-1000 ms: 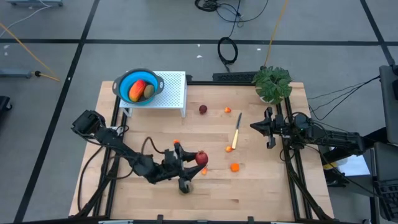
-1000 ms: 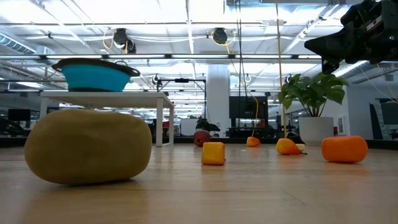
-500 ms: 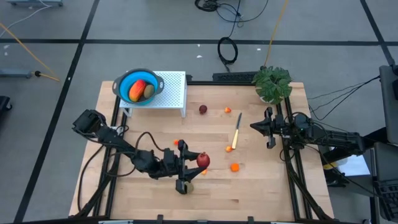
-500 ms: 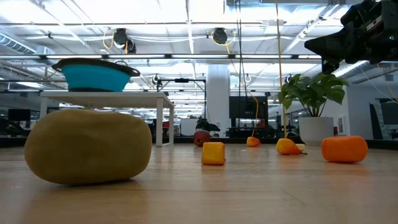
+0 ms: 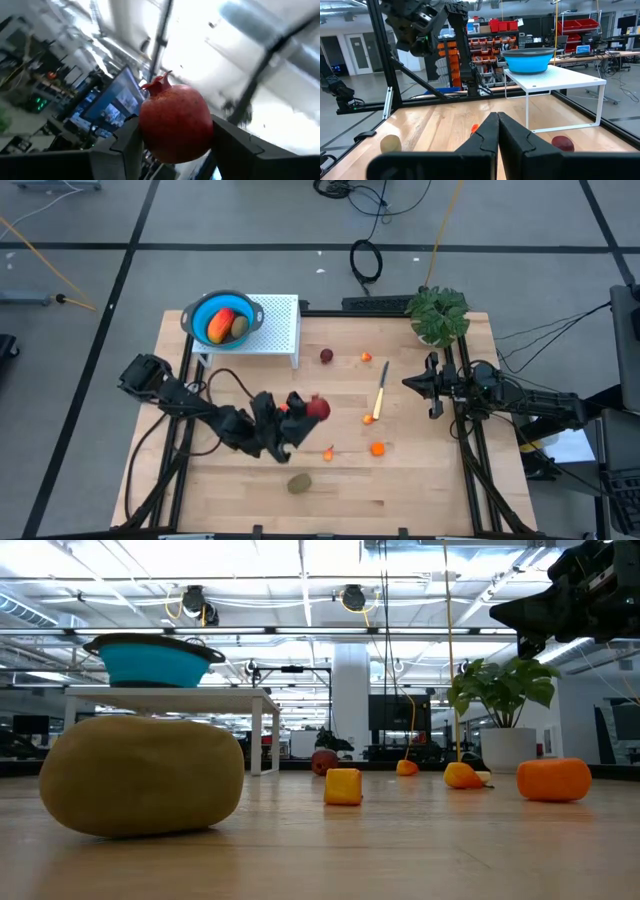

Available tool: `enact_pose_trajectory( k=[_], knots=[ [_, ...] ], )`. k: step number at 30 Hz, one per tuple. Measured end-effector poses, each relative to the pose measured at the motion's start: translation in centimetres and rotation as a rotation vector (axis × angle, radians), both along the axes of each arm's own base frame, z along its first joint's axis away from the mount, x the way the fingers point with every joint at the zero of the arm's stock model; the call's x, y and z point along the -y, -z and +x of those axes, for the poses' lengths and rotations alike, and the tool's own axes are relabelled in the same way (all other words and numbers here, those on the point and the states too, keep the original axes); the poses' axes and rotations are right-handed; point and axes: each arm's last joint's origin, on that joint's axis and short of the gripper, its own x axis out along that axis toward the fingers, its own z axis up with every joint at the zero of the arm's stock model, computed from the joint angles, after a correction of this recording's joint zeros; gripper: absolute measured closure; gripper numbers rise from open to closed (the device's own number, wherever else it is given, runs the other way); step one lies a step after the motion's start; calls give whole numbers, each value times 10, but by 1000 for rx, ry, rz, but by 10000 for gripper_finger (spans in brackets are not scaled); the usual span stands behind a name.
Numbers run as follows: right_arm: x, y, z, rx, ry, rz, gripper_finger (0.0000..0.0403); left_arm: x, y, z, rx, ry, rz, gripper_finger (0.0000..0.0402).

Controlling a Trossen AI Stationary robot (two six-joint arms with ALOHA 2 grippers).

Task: Pick & Place Fruit
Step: Put the red pomegranate into the blue strainer bowl on the shelf

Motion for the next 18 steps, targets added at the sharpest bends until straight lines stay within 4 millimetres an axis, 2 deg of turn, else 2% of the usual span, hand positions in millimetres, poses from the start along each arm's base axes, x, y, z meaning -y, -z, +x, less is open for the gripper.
enact_pose_trajectory(
  k=[9,18],
  knots=[
    [0,1,0,-6,0,1,403,-17,5,8,5,-3,-323,207],
    [0,1,0,-5,0,1,403,-20,29,20,-255,-216,-364,206]
  ],
)
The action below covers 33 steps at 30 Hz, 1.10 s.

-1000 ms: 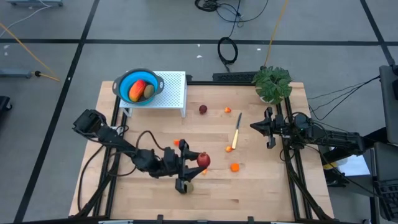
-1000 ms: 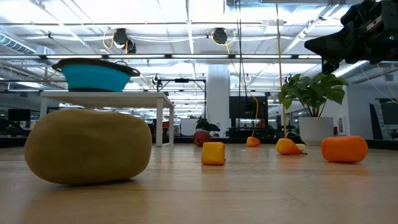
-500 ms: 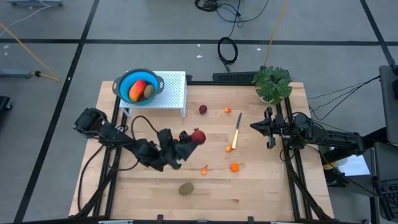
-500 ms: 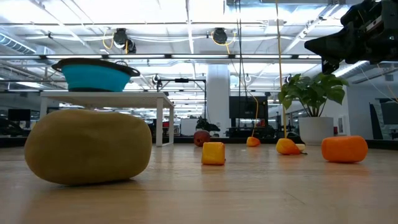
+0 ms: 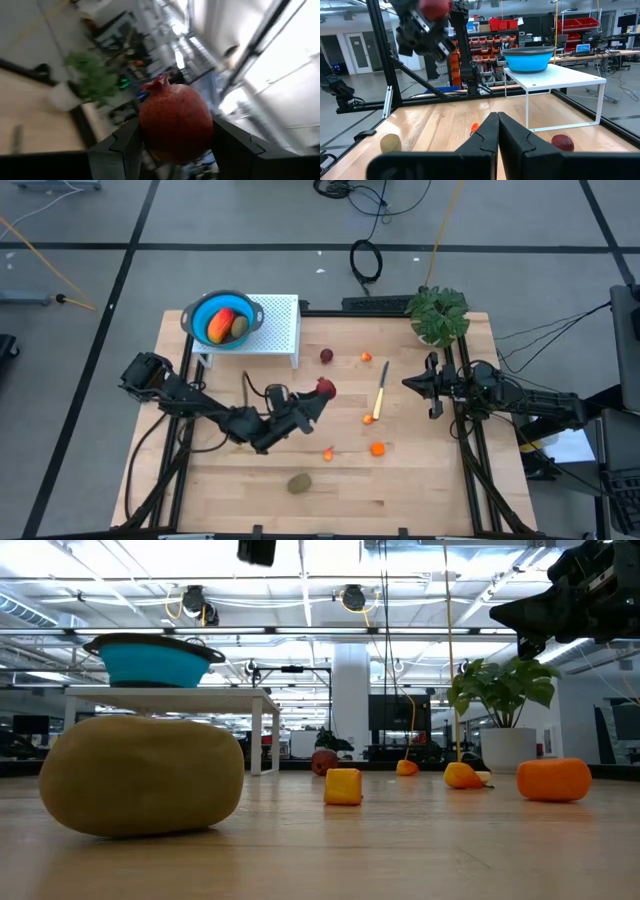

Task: Pick & Place Fruit
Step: Put the red pomegranate into the blue strainer bowl on the shelf

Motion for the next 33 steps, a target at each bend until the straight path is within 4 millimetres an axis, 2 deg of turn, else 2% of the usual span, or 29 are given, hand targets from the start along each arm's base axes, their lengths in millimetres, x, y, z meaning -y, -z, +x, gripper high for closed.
enact_pose_trajectory(
  k=[9,18,25,33],
  knots=[
    [0,0,0,0,1,0,403,-19,25,14,-172,-8,-48,206],
    [0,0,0,0,3,0,403,-63,39,31,-288,118,-94,206],
    [0,0,0,0,4,0,403,-94,24,48,-501,214,-92,206],
    [0,0,0,1,4,0,403,-123,-19,48,-879,225,-74,206]
  ],
)
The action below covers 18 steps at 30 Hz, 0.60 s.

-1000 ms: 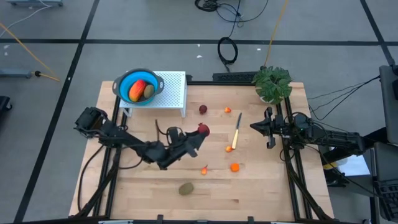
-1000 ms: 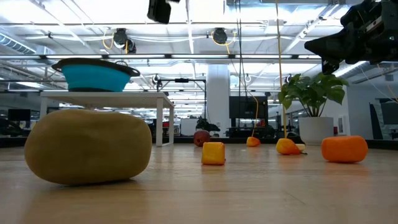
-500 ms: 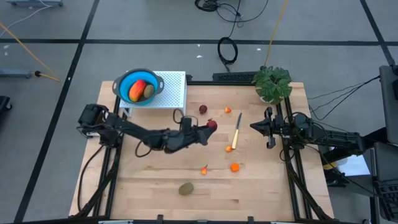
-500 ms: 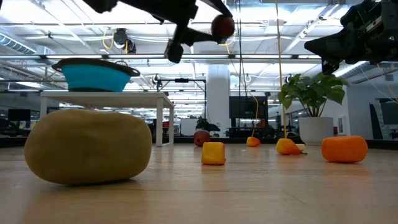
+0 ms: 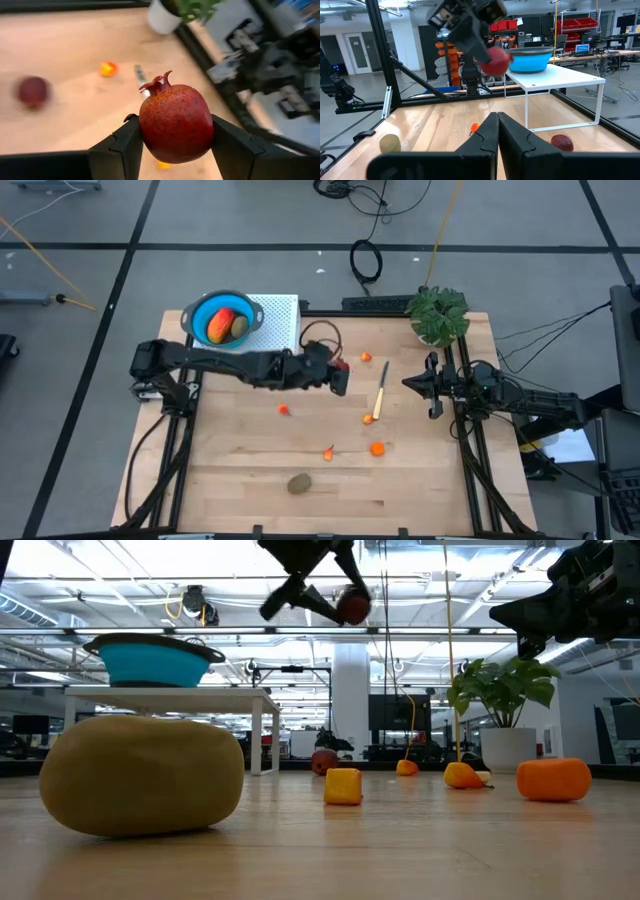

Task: Pick & Place Fruit
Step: Put the red pomegranate into the blue strainer bowl on the shelf

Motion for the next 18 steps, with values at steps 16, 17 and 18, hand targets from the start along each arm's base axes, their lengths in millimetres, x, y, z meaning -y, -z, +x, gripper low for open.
enact_pose_trajectory(
  k=[16,17,18],
  knots=[
    [0,0,0,0,0,0,403,-53,-65,-55,-496,-145,30,206],
    [0,0,0,0,1,0,403,-56,-68,-60,-530,-163,39,206],
    [0,0,0,0,1,0,403,-59,-70,-65,-565,-182,47,206]
  ],
)
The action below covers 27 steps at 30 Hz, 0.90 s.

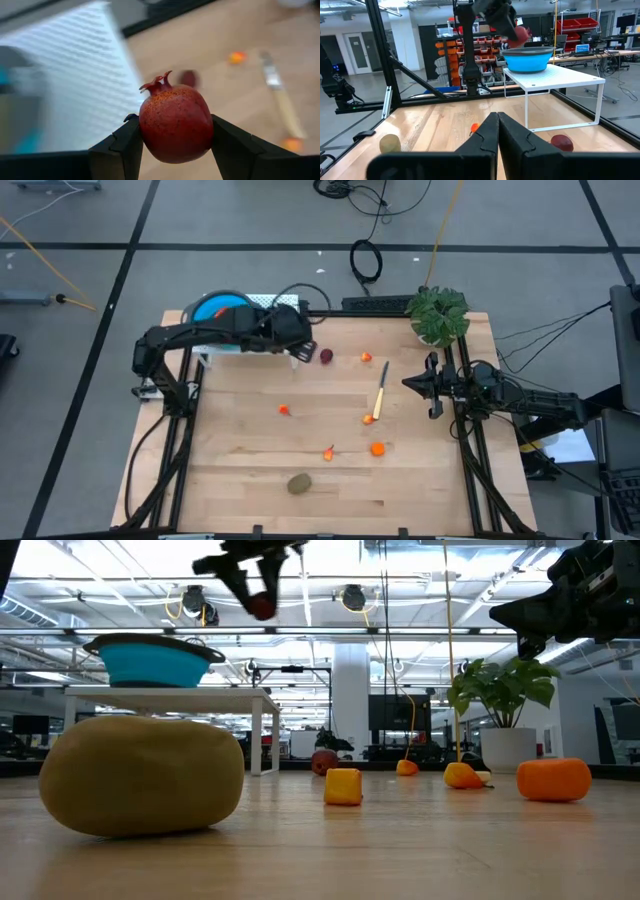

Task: Pick & Place Fruit
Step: Put the red pomegranate into the blue strainer bowl on the shelf

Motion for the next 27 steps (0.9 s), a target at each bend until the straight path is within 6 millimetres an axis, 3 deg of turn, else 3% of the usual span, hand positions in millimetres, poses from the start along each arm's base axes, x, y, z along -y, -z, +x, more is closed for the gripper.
enact_pose_trajectory(
  k=[6,20,27],
  knots=[
    [0,0,0,0,0,0,403,-16,-19,-29,-157,-118,56,206],
    [0,1,0,-9,4,2,403,-62,-50,-88,-86,-292,106,206],
    [0,1,0,-8,4,2,403,-80,-53,-103,-86,-355,89,206]
  ],
)
